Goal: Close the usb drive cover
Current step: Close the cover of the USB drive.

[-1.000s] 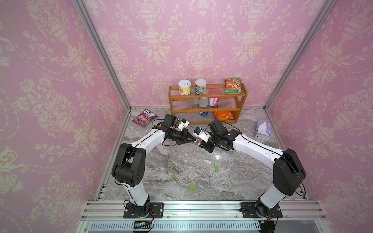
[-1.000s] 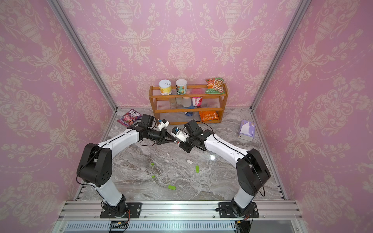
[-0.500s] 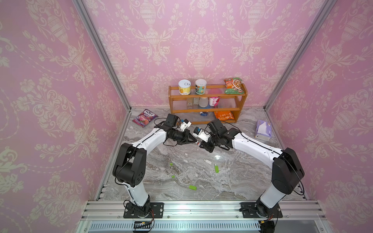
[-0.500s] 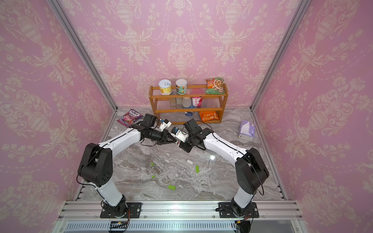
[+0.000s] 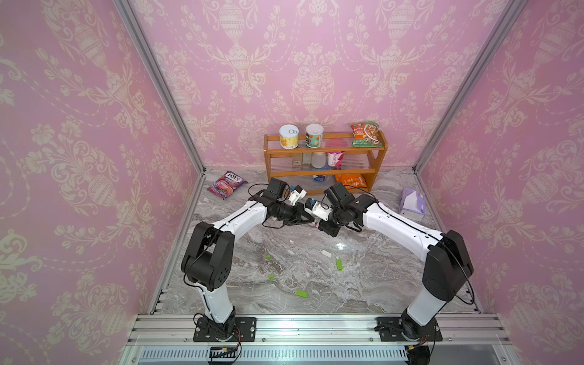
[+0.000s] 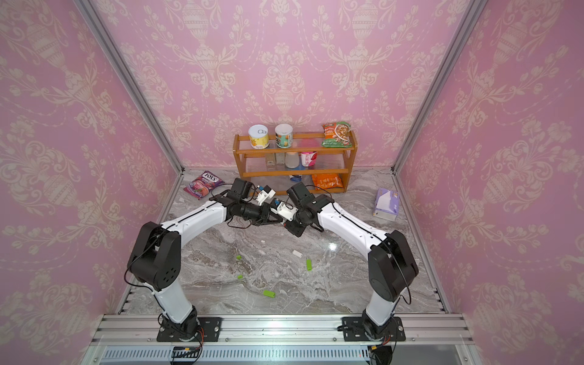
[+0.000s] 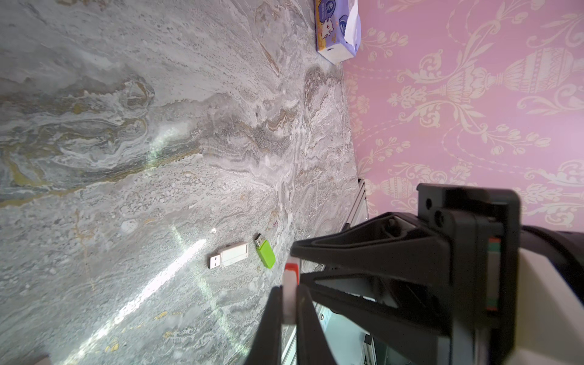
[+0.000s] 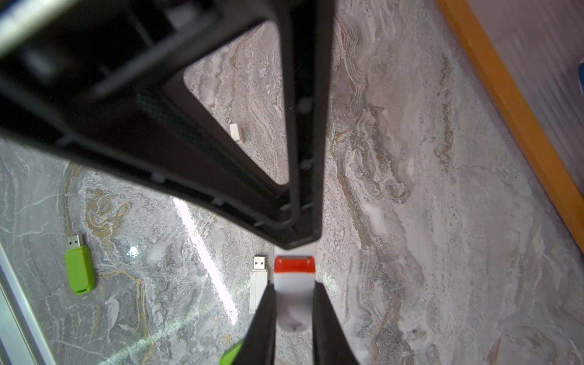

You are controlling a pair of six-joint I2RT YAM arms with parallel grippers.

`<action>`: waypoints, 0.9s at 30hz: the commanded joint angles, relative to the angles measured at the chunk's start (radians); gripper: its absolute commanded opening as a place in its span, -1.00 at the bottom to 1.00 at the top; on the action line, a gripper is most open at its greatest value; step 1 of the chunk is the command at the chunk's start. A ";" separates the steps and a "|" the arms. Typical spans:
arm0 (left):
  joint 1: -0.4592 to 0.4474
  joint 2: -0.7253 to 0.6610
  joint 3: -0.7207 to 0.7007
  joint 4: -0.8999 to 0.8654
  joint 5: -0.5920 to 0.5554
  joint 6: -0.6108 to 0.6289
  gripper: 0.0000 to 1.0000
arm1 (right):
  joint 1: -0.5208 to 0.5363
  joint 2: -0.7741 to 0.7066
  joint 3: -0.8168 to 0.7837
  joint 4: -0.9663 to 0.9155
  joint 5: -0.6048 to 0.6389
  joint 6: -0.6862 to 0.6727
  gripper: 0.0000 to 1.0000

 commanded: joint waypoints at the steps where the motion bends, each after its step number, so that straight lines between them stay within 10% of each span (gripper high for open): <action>1: -0.057 0.032 -0.032 0.054 0.168 -0.078 -1.00 | 0.029 -0.060 -0.032 0.350 0.025 0.031 -1.00; 27: -0.165 0.082 0.072 -0.193 0.023 0.101 -0.80 | 0.017 -0.164 -0.109 0.396 0.010 0.019 -1.00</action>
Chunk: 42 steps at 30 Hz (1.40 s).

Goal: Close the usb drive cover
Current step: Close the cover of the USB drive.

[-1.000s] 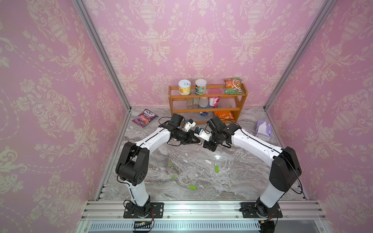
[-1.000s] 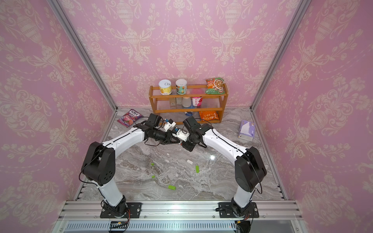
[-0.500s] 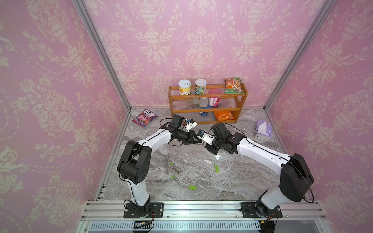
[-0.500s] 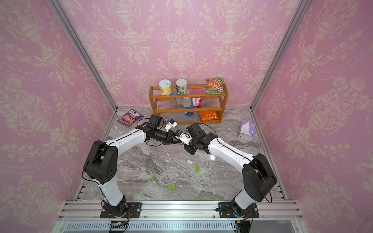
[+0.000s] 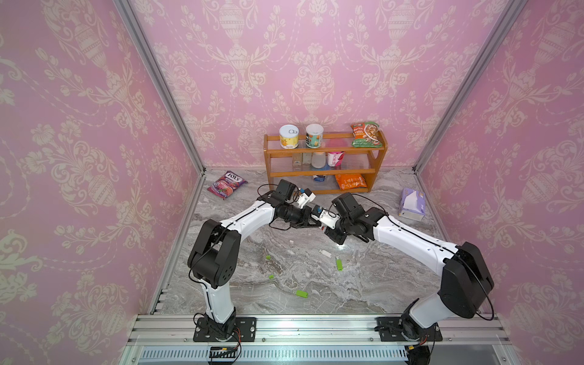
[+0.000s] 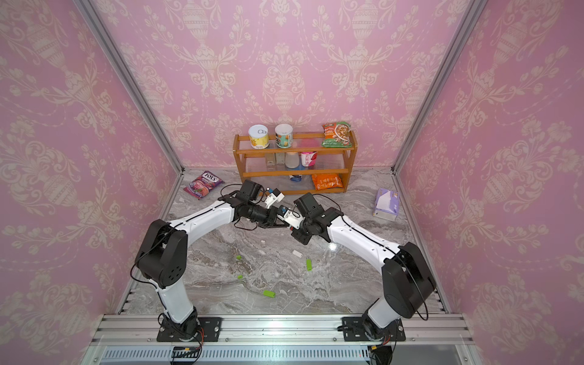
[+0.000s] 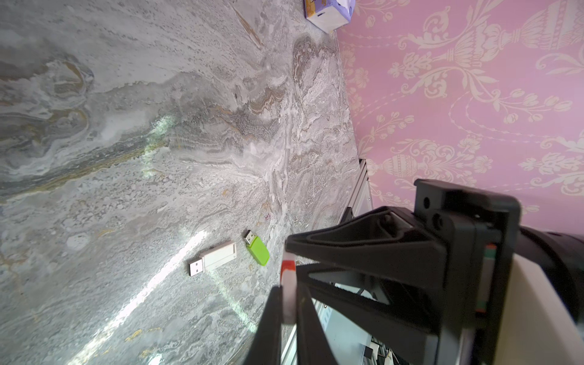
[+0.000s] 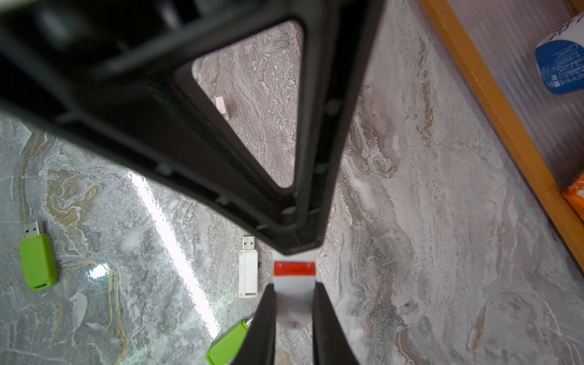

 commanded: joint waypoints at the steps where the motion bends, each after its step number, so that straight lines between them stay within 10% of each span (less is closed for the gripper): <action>1: -0.095 0.040 0.014 -0.129 0.016 0.034 -0.79 | 0.012 -0.018 0.111 0.255 -0.043 0.022 -1.00; 42: -0.167 0.060 -0.003 -0.055 0.236 0.062 -0.84 | -0.001 -0.164 -0.178 0.858 0.031 0.033 -1.00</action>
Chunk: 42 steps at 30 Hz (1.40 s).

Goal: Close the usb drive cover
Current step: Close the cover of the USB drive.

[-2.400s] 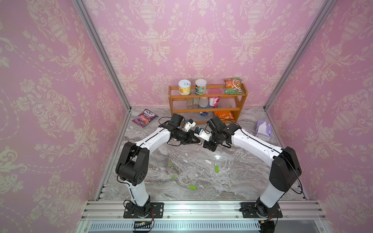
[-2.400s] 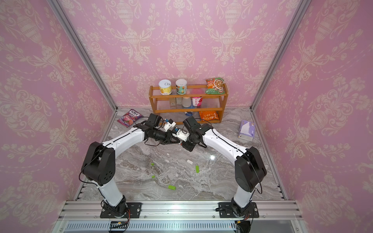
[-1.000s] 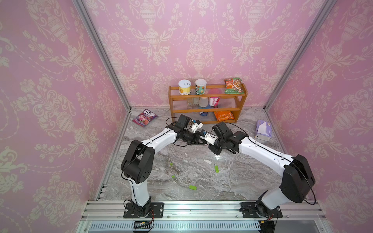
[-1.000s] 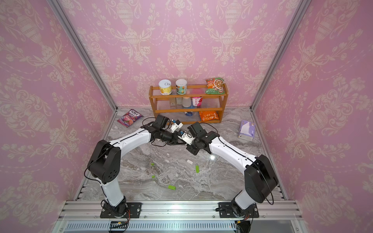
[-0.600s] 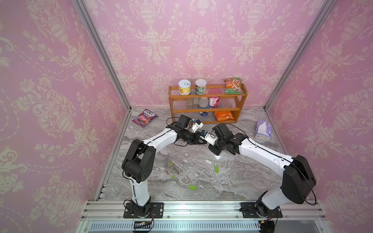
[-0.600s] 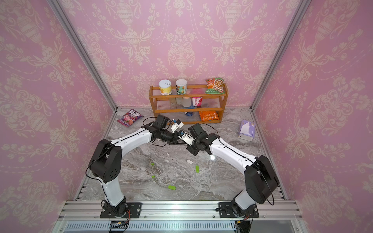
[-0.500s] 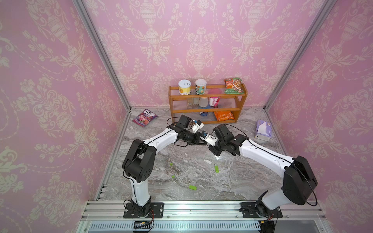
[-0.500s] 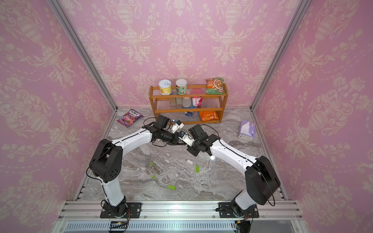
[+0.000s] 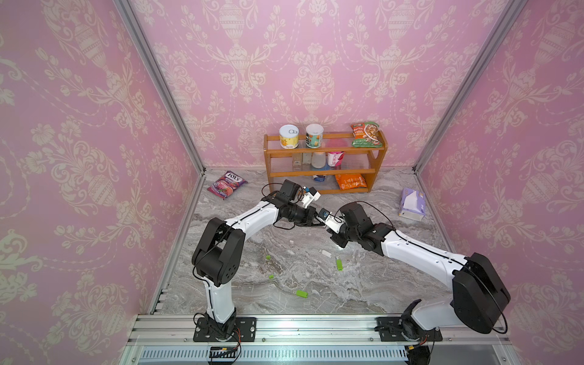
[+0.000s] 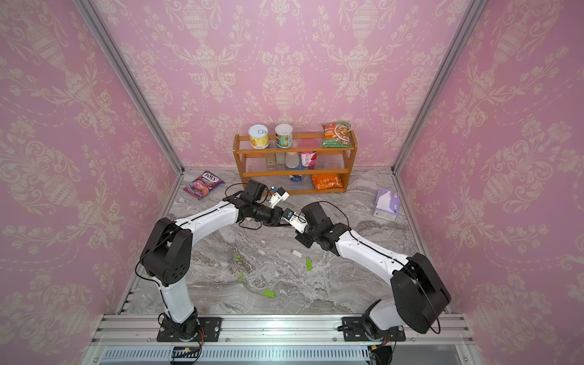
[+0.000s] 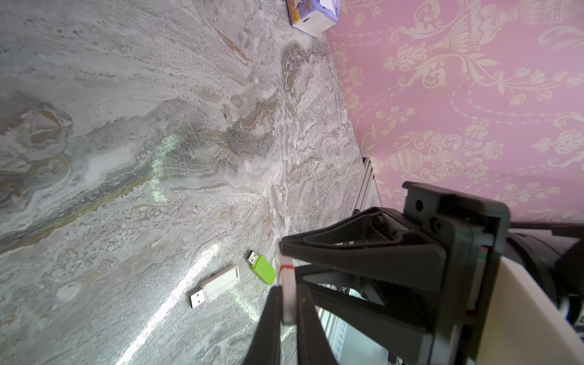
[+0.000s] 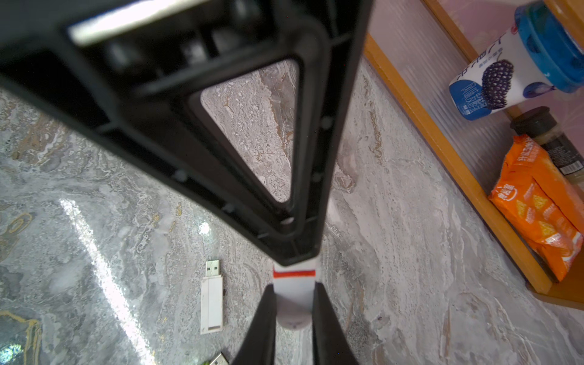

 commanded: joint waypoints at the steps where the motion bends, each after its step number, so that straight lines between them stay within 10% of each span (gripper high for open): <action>1: -0.142 0.032 -0.004 -0.162 0.226 0.032 -0.83 | -0.001 -0.038 0.085 0.490 -0.057 0.040 -1.00; 28: -0.184 0.001 0.020 -0.295 0.137 0.138 -0.64 | -0.002 0.007 0.190 0.438 -0.172 0.047 -1.00; 42: 0.001 -0.152 -0.030 -0.274 0.047 0.081 -0.47 | -0.050 0.019 0.141 0.241 -0.118 0.060 -1.00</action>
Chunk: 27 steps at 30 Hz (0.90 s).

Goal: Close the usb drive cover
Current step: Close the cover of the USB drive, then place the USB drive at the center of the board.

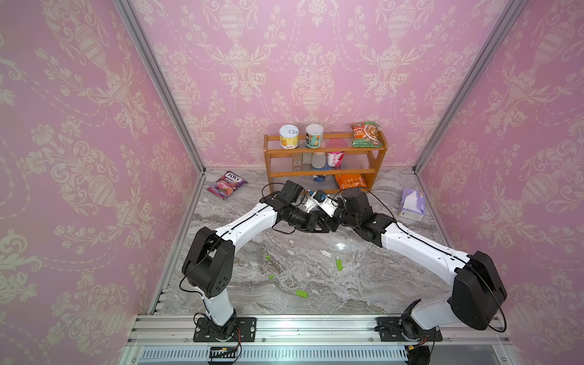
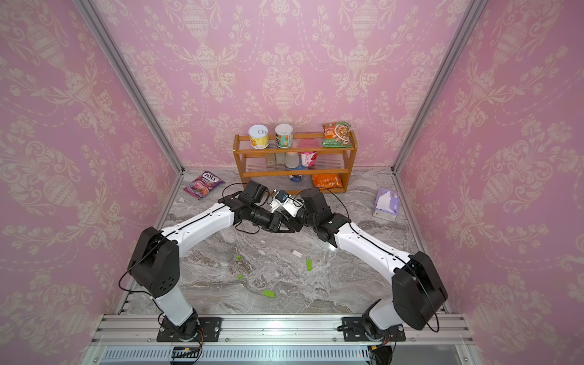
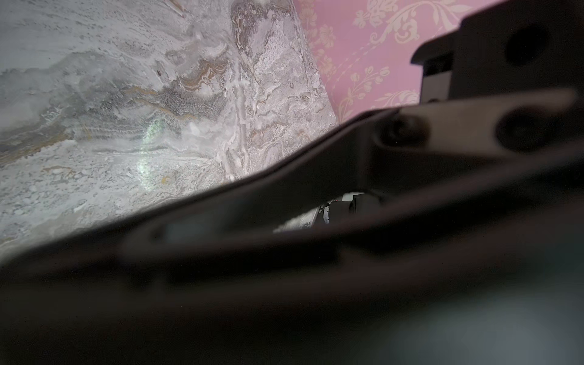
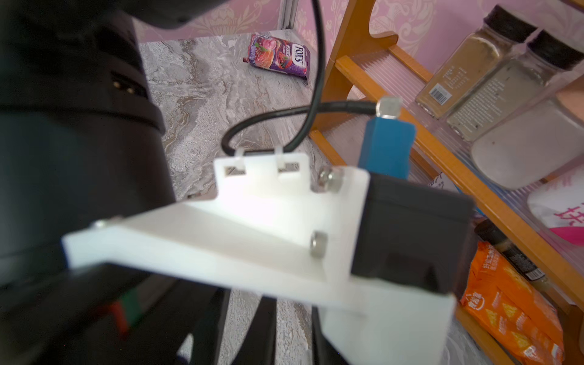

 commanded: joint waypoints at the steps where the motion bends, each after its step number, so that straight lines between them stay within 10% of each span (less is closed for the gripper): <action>1: 0.044 -0.039 -0.039 -0.095 -0.004 0.000 -0.47 | -0.035 -0.011 -0.006 0.082 0.035 0.030 -1.00; 12: 0.186 -0.143 -0.142 0.120 -0.111 -0.153 -0.46 | -0.060 0.026 -0.026 -0.050 -0.041 0.031 -1.00; 20: 0.195 -0.215 -0.134 -0.016 -0.666 -0.083 -0.46 | -0.085 0.316 0.369 -0.525 -0.023 -0.019 -1.00; 27: 0.257 -0.294 -0.214 0.034 -0.739 -0.127 -0.46 | -0.087 0.580 0.743 -0.879 -0.007 -0.047 -1.00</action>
